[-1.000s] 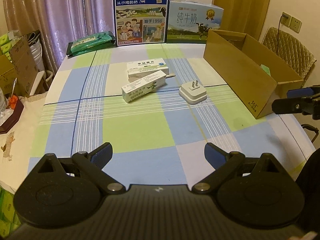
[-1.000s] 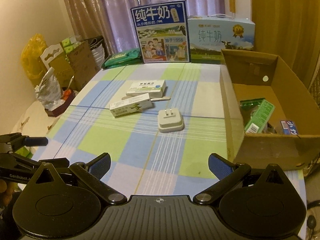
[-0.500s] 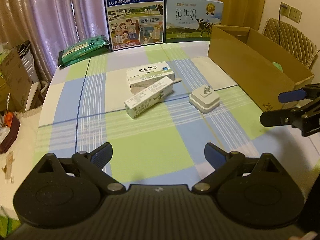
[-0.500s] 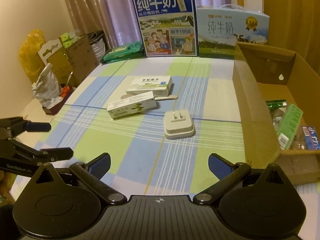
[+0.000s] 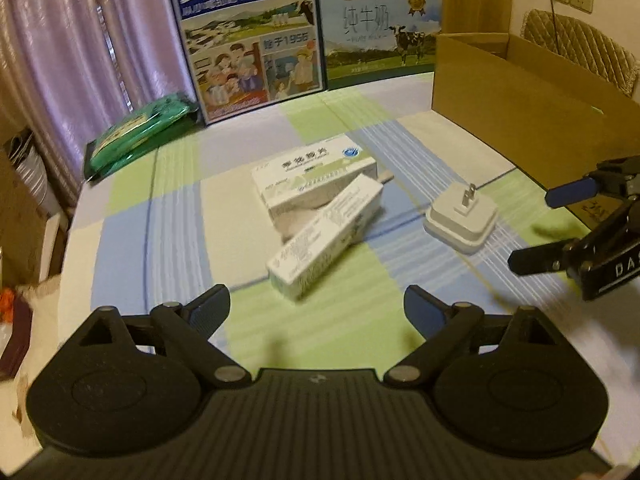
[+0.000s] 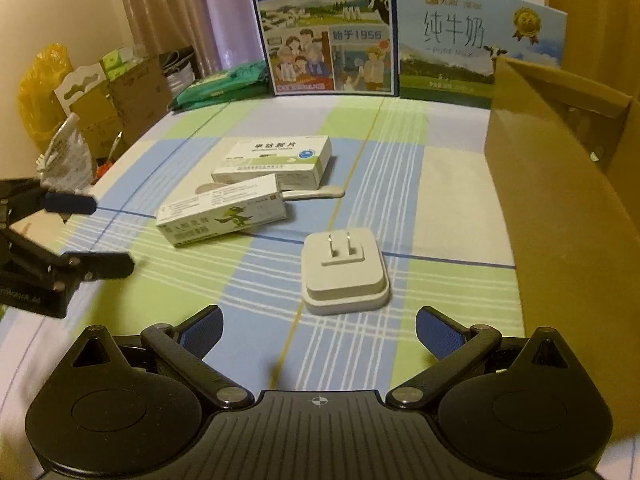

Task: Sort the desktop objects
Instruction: 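Grasp the long white medicine box with the left tool while the right tool grasps the white plug, then lift the long white box and white plug off the table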

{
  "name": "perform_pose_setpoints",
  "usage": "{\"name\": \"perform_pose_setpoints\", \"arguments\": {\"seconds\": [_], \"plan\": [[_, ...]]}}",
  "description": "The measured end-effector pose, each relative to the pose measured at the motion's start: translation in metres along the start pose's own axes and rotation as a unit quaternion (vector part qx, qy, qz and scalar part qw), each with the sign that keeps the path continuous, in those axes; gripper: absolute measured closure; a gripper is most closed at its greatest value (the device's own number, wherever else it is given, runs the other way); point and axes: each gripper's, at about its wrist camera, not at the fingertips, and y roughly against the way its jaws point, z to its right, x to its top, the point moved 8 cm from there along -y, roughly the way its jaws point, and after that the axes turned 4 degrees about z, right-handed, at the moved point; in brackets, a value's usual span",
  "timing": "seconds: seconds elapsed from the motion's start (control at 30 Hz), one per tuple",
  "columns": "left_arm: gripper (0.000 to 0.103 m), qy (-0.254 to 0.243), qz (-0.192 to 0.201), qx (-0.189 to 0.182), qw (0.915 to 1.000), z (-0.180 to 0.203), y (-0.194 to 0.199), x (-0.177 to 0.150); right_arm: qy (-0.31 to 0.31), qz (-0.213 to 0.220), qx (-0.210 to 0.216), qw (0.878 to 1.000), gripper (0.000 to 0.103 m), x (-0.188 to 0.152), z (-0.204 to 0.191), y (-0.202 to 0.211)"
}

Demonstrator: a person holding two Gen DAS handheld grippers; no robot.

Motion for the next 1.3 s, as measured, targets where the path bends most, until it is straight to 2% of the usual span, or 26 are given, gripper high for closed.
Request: {"name": "perform_pose_setpoints", "arguments": {"seconds": [0.07, 0.2, 0.37, 0.47, 0.7, 0.73, 0.8, 0.93, 1.03, 1.3], "plan": [[0.013, -0.012, 0.001, -0.007, 0.9999, 0.000, -0.013, 0.002, 0.001, 0.000, -0.002, 1.000, 0.004, 0.001, 0.004, -0.008], [0.025, -0.035, -0.006, -0.022, 0.9991, 0.000, -0.038, 0.005, 0.004, -0.008, -0.007, 1.000, 0.012, 0.001, 0.013, -0.024], [0.026, -0.065, -0.001, -0.016, 0.9978, -0.003, -0.057, 0.007, 0.017, -0.015, 0.000, 1.000, 0.016, 0.000, 0.013, -0.038], [0.026, -0.066, -0.003, -0.027, 0.9974, -0.006, -0.064, 0.009, 0.021, -0.018, 0.002, 1.000, 0.017, 0.001, 0.012, -0.046], [0.059, -0.083, -0.016, -0.029, 0.9960, -0.002, -0.072, 0.011, 0.028, -0.016, -0.008, 0.999, 0.026, 0.003, 0.013, -0.059], [0.066, -0.081, -0.020, -0.029, 0.9961, -0.001, -0.072, 0.010, 0.030, -0.015, -0.010, 0.999, 0.028, 0.003, 0.013, -0.060], [0.072, -0.066, -0.028, -0.032, 0.9969, 0.001, -0.070, 0.010, 0.035, -0.013, -0.019, 0.999, 0.040, 0.004, 0.013, -0.058], [0.079, -0.030, -0.039, -0.039, 0.9980, 0.007, -0.062, 0.008, 0.036, -0.016, -0.024, 0.999, 0.041, 0.001, 0.013, -0.055], [0.081, 0.012, -0.050, -0.040, 0.9979, 0.015, -0.054, 0.005, 0.043, -0.025, -0.029, 0.998, 0.041, -0.006, 0.009, -0.049], [0.082, 0.066, -0.054, -0.026, 0.9960, 0.050, -0.015, -0.015, 0.009, -0.038, -0.030, 0.999, 0.042, -0.026, 0.002, -0.010]]}}
